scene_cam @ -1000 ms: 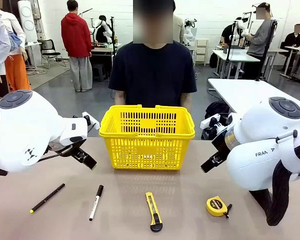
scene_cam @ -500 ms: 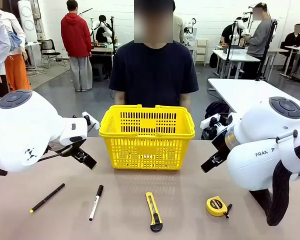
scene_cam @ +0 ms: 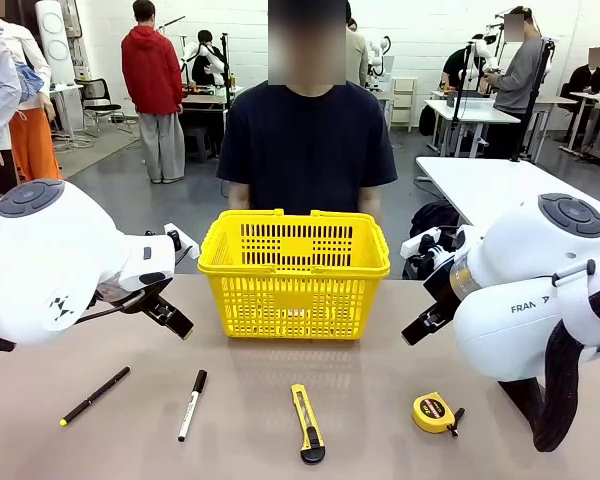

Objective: Place the items the person wants into the basket.
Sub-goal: Pick up the item the person points to and place it in the Market Basket.

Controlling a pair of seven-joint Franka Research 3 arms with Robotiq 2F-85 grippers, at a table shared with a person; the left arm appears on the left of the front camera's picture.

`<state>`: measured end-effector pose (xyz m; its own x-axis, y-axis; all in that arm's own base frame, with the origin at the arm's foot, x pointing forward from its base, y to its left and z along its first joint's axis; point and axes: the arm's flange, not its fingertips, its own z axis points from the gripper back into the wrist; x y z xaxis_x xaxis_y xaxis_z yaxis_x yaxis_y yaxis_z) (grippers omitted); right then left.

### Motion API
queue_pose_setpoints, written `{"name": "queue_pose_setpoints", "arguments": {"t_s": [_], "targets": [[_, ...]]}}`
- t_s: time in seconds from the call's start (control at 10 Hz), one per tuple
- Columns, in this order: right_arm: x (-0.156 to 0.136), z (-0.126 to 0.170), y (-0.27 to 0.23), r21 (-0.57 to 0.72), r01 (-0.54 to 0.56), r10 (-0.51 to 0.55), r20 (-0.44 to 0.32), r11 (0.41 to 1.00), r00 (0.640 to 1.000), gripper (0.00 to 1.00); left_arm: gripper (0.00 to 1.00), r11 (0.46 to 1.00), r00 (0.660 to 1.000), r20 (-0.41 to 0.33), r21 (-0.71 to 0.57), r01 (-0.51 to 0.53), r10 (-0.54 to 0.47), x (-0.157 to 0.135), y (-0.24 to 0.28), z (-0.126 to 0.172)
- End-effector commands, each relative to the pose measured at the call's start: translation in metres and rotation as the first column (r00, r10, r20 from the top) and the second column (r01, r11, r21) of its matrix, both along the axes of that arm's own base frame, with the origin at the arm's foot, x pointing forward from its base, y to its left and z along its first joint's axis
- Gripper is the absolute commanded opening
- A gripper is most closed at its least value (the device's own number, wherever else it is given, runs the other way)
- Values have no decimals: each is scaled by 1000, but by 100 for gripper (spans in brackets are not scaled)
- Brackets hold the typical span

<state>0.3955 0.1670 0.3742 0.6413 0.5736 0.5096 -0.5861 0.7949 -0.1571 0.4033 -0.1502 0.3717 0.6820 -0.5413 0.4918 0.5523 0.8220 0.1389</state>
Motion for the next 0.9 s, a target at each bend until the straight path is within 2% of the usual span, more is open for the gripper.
{"name": "queue_pose_setpoints", "arguments": {"t_s": [0.0,0.3,0.4,0.6,0.8], "targets": [[0,0,0,0,0,0,0,1000,1000,100,100,1000,1000,0,0,0,0,0,0,0],[0,0,0,0,0,0,0,1000,1000,100,100,1000,1000,0,0,0,0,0,0,0],[-26,30,11,-26,-14,15,25,1000,1000,100,100,1000,999,52,30,8,-10,-7,5,37],[-73,108,10,-41,28,-26,58,999,998,100,100,997,993,98,18,70,-71,-34,16,128],[-111,174,9,-39,60,-55,109,997,992,100,100,994,983,155,59,92,-100,-50,19,192]]}}
